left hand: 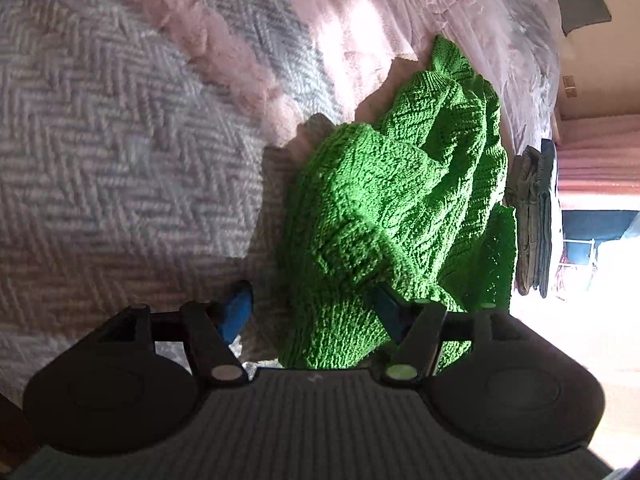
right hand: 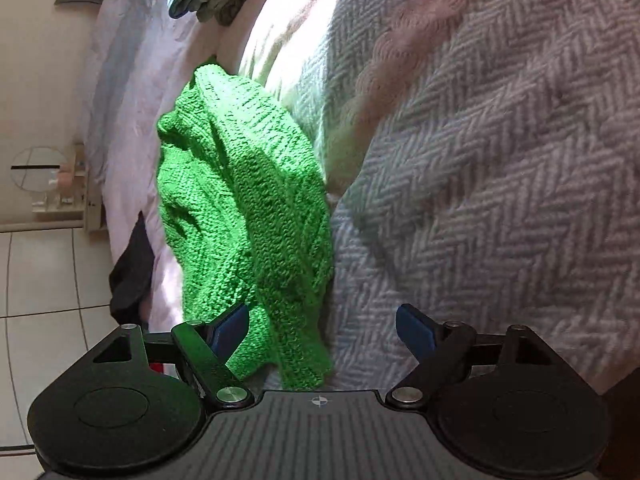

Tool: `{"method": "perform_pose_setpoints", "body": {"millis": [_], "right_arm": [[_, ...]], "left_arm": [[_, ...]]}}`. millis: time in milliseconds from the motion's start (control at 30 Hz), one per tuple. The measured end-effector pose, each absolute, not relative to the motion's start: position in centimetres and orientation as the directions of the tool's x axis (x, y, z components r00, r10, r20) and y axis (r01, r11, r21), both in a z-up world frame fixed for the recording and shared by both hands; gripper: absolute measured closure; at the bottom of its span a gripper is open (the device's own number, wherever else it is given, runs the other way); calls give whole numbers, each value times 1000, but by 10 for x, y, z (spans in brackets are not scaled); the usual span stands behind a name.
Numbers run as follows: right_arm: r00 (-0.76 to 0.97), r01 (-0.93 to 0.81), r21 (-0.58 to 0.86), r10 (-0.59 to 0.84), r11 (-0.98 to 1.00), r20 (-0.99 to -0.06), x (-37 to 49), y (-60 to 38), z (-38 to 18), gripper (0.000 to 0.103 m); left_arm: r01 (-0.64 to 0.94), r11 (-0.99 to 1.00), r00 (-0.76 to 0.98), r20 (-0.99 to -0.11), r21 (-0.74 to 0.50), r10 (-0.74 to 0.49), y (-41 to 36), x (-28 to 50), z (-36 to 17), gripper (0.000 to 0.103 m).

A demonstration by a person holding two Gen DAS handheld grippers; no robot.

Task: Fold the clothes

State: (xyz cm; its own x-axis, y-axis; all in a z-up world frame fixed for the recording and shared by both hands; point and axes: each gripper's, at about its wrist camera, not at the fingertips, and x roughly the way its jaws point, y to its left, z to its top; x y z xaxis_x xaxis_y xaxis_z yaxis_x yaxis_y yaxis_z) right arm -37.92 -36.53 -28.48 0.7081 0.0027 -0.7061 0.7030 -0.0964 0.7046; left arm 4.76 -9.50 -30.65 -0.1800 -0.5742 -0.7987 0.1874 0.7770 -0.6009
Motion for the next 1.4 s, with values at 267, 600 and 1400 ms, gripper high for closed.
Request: {"method": "perform_pose_setpoints", "body": {"millis": [267, 600, 1400], "right_arm": [[701, 712, 696, 26, -92, -713, -368, -386, -298, 96], [673, 737, 674, 47, 50, -738, -438, -396, -256, 98], [512, 803, 404, -159, 438, -844, -361, -484, -244, 47]], "left_arm": [[281, 691, -97, -736, -666, -670, -108, 41, -283, 99], [770, 521, 1, -816, -368, -578, -73, -24, -198, 98], [676, 626, 73, -809, -389, -583, -194, 83, -251, 65]]}}
